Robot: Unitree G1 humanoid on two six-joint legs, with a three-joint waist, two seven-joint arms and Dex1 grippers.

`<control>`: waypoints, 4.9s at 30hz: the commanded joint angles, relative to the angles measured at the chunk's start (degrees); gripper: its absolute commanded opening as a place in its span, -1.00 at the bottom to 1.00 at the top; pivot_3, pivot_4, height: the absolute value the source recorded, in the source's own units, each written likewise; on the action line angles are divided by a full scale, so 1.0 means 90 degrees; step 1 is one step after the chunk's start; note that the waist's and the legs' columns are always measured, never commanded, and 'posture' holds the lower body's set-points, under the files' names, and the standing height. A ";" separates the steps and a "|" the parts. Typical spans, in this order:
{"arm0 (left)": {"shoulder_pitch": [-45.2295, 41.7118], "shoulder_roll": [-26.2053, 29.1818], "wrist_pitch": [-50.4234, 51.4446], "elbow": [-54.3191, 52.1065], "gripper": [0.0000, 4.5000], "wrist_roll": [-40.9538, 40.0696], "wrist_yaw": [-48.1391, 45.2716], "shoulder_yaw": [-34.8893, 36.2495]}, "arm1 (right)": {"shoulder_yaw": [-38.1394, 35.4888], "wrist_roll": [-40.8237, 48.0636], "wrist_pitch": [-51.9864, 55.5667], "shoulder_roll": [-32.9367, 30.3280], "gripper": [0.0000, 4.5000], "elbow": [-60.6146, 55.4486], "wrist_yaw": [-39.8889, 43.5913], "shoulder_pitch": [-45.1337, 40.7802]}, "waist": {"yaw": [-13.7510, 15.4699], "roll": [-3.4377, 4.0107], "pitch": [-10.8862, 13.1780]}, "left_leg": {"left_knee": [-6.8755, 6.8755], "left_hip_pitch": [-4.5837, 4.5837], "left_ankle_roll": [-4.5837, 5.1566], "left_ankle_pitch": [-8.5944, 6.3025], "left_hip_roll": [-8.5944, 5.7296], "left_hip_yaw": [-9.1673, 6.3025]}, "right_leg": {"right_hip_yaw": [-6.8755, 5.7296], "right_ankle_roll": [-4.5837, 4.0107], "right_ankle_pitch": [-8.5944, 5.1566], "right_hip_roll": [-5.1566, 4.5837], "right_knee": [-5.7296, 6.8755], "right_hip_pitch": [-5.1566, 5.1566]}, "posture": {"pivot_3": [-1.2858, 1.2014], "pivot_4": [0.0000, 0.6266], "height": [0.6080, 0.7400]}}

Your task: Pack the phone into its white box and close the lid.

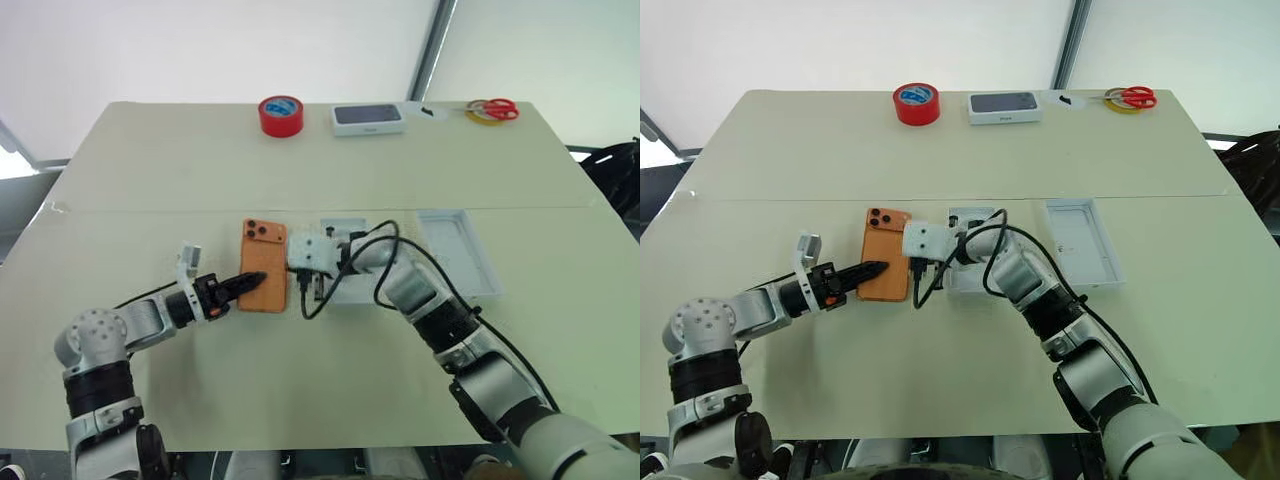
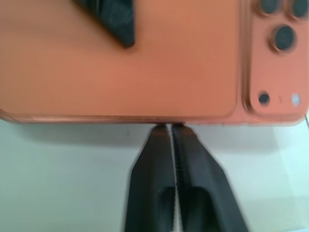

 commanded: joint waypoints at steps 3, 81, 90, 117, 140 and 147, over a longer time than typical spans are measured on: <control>0.0106 -0.0272 0.0084 -0.0534 -1.00 -0.1038 0.0196 0.0592 | -0.0567 0.1184 0.0043 -0.0960 0.29 -0.1182 0.1115 0.0443 | 0.0082 -0.0004 0.0005 | 0.0002 -0.0002 0.0006 -0.0003 -0.0002 -0.0001 | -0.0003 0.0001 0.0000 -0.0005 -0.0012 0.0008 | 0.03 -0.52 0.84; -0.0307 -0.0478 -0.1264 -0.0029 -0.48 -0.2564 0.2321 -0.1787 | -0.0842 0.1145 -0.0721 -0.2874 -0.10 -0.0750 0.0110 0.1114 | 0.0219 -0.0008 0.0010 | 0.0061 -0.0005 0.0013 -0.0001 0.0026 -0.0004 | -0.0007 0.0001 0.0001 0.0030 -0.0025 0.0042 | 0.03 -0.52 0.84; -0.0693 -0.0196 -0.0902 0.0007 -0.06 -0.2209 0.2222 -0.2017 | -0.0869 0.1022 -0.0743 -0.2704 -0.10 -0.0827 0.0074 0.1159 | 0.0205 -0.0008 0.0011 | 0.0068 -0.0005 0.0012 -0.0002 0.0026 -0.0007 | -0.0011 0.0002 0.0001 0.0033 -0.0023 0.0046 | 0.03 -0.52 0.84; -0.0475 0.1421 -0.4734 -0.0770 -1.00 0.3319 0.0395 -0.4827 | -0.0595 0.0398 -0.1501 -0.2379 -0.96 -0.0074 -0.0272 0.0870 | 0.0229 0.0006 0.0013 | 0.0064 -0.0007 0.0010 -0.0003 0.0024 0.0000 | -0.0011 0.0001 0.0001 0.0030 -0.0024 0.0044 | 0.03 -0.52 0.84; -0.2449 -0.1388 -0.5644 0.1775 -1.00 0.5026 -0.1112 -0.5805 | -0.1138 0.0474 -0.1659 -0.3531 -0.96 -0.0003 0.0143 0.1267 | 0.0522 0.0008 0.0012 | 0.0116 -0.0008 0.0056 -0.0026 0.0012 -0.0002 | -0.0014 0.0003 0.0002 0.0016 -0.0003 0.0063 | 0.03 -0.52 0.84; -0.2366 -0.1518 -0.5818 0.1947 -1.00 0.5185 -0.1257 -0.5703 | -0.1219 0.0339 -0.2009 -0.3714 -0.96 0.0223 -0.0029 0.1330 | 0.0503 0.0008 0.0012 | 0.0116 -0.0008 0.0056 -0.0026 0.0014 -0.0002 | -0.0014 0.0003 0.0002 0.0016 -0.0004 0.0061 | 0.03 -0.52 0.84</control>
